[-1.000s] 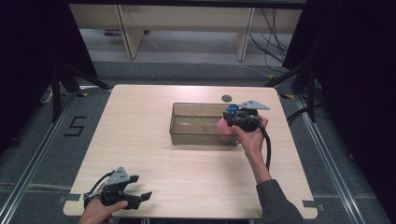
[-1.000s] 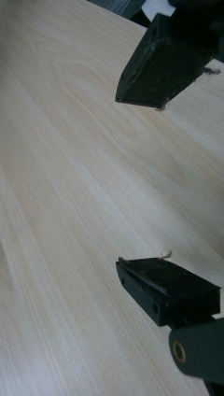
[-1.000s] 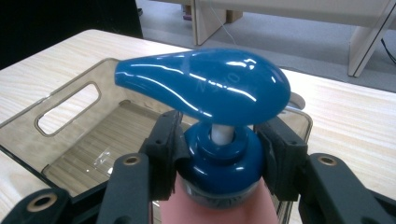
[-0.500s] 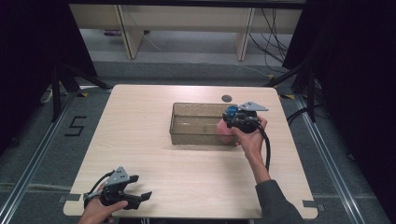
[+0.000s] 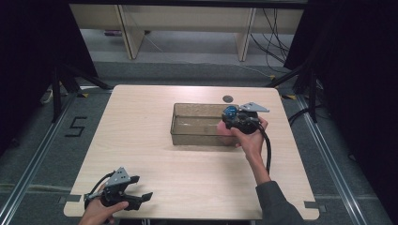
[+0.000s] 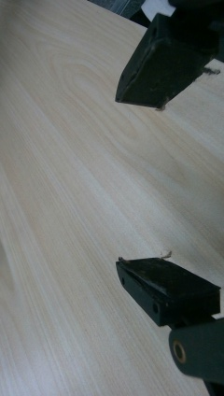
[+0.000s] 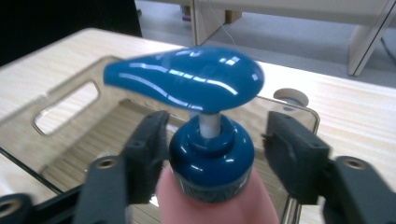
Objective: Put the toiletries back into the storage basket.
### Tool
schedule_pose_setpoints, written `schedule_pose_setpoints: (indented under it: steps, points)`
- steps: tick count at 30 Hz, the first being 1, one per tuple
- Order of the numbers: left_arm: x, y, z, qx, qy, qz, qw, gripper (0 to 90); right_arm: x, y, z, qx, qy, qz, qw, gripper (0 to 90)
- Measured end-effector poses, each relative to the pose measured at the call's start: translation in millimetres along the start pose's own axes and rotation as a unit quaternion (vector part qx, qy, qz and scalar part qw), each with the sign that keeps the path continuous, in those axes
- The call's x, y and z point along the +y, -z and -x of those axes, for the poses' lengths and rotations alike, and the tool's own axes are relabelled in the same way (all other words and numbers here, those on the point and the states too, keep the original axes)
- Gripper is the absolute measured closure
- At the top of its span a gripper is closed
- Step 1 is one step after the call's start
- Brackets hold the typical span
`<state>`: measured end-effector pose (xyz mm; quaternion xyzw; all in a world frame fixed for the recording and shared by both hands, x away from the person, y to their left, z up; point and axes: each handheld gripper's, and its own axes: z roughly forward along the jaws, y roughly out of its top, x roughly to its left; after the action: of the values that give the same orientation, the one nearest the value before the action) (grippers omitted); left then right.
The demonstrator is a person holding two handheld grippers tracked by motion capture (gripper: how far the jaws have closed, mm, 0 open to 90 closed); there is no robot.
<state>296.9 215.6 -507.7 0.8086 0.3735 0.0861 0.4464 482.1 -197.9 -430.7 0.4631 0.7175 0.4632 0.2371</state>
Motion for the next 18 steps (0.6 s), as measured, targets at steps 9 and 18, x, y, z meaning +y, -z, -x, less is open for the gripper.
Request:
schedule_pose_setpoints:
  steps: [9,18]
  points:
    - [0.5,0.0,-0.9,0.001,-0.003,0.0,1.0,15.5,3.3,8.1,-2.0,0.012,-0.015,0.009,0.9998,28.0]
    - [0.4,0.2,-1.1,0.001,-0.003,0.0,1.0,15.6,2.9,15.7,-4.8,0.019,-0.024,0.008,0.9995,26.5]
